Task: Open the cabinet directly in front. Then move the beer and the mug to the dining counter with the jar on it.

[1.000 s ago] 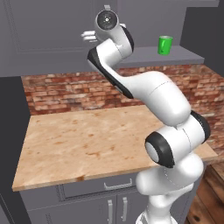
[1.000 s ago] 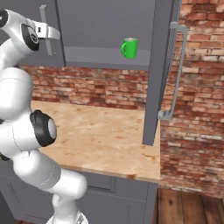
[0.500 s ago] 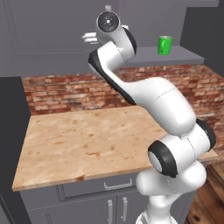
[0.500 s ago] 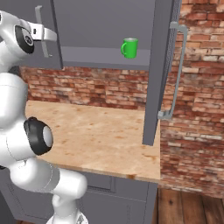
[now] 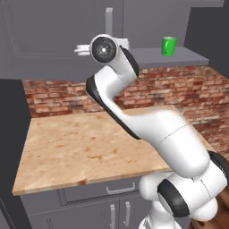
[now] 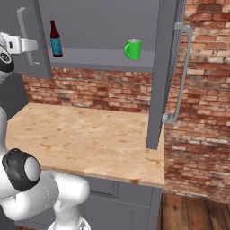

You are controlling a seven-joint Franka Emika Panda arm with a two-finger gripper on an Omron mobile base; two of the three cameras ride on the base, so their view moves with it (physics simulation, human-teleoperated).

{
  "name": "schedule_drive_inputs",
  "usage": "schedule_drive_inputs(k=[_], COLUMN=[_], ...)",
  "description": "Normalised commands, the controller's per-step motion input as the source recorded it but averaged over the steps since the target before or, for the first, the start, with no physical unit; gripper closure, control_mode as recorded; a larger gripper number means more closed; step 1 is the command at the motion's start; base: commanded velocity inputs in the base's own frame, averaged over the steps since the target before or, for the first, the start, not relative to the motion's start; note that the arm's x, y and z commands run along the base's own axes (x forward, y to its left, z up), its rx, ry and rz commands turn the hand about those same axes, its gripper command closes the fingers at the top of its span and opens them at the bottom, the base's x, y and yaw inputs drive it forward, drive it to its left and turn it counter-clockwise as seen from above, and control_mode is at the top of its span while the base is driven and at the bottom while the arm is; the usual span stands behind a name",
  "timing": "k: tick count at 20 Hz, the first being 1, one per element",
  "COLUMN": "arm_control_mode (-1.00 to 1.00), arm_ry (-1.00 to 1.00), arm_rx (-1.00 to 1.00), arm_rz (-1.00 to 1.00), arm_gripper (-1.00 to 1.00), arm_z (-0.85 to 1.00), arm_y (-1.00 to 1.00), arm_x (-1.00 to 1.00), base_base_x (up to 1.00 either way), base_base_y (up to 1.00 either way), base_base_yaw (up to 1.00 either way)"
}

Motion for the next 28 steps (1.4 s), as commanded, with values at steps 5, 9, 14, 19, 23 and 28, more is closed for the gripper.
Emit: schedule_drive_inputs(k=[5, 9, 14, 19, 23, 28], arm_control_mode=[-1.00, -1.00, -1.00, -1.00, -1.00, -1.00], arm_ry=[-0.04, -0.01, 0.00, 0.00, 0.00, 0.00], arm_rx=[-0.03, -0.07, -0.09, -0.11, -0.08, 0.00], arm_rz=[-0.03, -0.07, -0.08, -0.10, -0.12, -0.01], arm_gripper=[1.00, 1.00, 1.00, 1.00, -1.00, -1.00], arm_z=[0.00, -0.03, -0.17, -0.30, -0.48, 0.00], arm_y=[1.00, 1.00, 1.00, 1.00, 0.93, 0.07], arm_x=[-0.86, -0.76, -0.76, -0.70, -0.26, 0.00], base_base_x=[0.00, 0.00, 0.00, 0.00, 0.00, 0.00], base_base_y=[0.00, 0.00, 0.00, 0.00, 0.00, 0.00], base_base_yaw=[0.00, 0.00, 0.00, 0.00, 0.00, 0.00])
